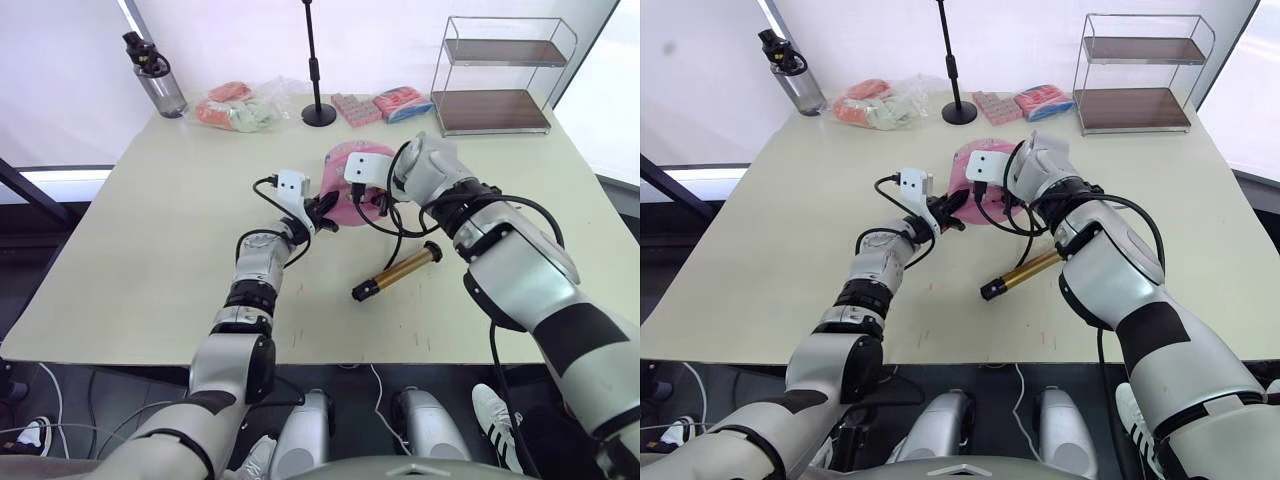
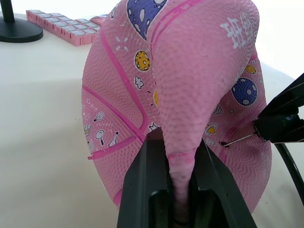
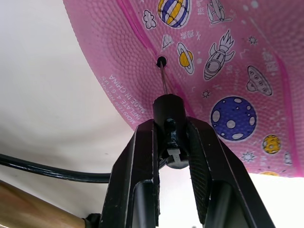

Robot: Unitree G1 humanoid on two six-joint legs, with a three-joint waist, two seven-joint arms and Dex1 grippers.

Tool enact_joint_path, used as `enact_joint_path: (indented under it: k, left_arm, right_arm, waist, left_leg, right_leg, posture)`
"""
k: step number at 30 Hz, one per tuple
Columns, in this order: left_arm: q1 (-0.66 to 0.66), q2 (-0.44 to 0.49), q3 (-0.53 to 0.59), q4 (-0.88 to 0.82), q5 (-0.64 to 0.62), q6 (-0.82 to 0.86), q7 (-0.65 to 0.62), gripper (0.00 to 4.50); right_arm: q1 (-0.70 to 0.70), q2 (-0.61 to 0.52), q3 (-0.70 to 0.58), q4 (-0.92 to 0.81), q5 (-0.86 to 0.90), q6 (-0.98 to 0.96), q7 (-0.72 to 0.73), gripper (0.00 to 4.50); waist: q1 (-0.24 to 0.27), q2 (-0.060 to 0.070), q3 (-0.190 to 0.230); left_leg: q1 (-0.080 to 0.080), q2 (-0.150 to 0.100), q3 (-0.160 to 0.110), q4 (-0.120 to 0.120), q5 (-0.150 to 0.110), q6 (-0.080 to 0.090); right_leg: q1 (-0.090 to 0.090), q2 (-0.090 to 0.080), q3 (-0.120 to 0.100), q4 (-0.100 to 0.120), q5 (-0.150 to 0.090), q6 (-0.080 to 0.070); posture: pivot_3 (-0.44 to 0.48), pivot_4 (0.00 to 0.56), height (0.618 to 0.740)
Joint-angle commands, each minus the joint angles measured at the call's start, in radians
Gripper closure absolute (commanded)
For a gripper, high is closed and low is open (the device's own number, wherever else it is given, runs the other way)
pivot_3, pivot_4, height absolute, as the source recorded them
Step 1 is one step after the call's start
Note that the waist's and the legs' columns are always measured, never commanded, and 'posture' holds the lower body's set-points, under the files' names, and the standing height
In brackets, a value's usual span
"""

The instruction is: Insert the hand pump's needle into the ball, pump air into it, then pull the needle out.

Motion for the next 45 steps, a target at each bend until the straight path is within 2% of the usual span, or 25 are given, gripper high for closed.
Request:
enact_joint_path:
  k: [1,25,40,45]
  left_arm:
    - [0.025,-0.024,-0.042,0.053,0.025,0.032,-0.025,4.42]
    - [0.017,-0.020,-0.033,0.081,0.023,0.019,-0.018,4.42]
    - [0.022,-0.039,-0.040,0.057,0.015,0.030,-0.032,4.42]
    - [0.026,-0.047,-0.037,0.040,0.003,0.045,-0.048,4.42]
  right_arm:
    - [-0.017,-0.049,0.013,-0.025,-0.064,-0.026,-0.035,4.19]
    - [0.012,-0.073,0.036,-0.052,-0.126,-0.094,0.027,4.19]
    - [0.007,-0.009,0.071,-0.023,-0.180,-0.187,0.009,4.19]
    - [0.001,0.025,0.060,0.013,-0.192,-0.217,-0.047,4.19]
  waist:
    - [0.000,0.000,0.000]
    - [0.002,0.000,0.000]
    - [0.002,0.000,0.000]
    - [-0.001,0.000,0.000]
  left_leg:
    - [0.000,0.000,0.000,0.000,0.000,0.000]
    - [0.000,0.000,-0.002,0.000,0.000,0.000]
    - [0.000,0.000,-0.003,0.000,0.000,-0.001]
    - [0.000,0.000,-0.003,0.000,0.001,-0.001]
  right_leg:
    - [0.000,0.000,0.000,0.000,0.000,0.000]
    - [0.000,0.000,-0.002,0.000,0.000,0.000]
    - [0.001,0.000,-0.002,0.000,0.000,0.000]
    - [0.001,0.000,-0.002,0.000,0.000,0.000]
  posture:
    - [0.000,0.150,0.731]
    - [0.000,0.150,0.731]
    - [0.000,0.150,0.731]
    - [0.000,0.150,0.731]
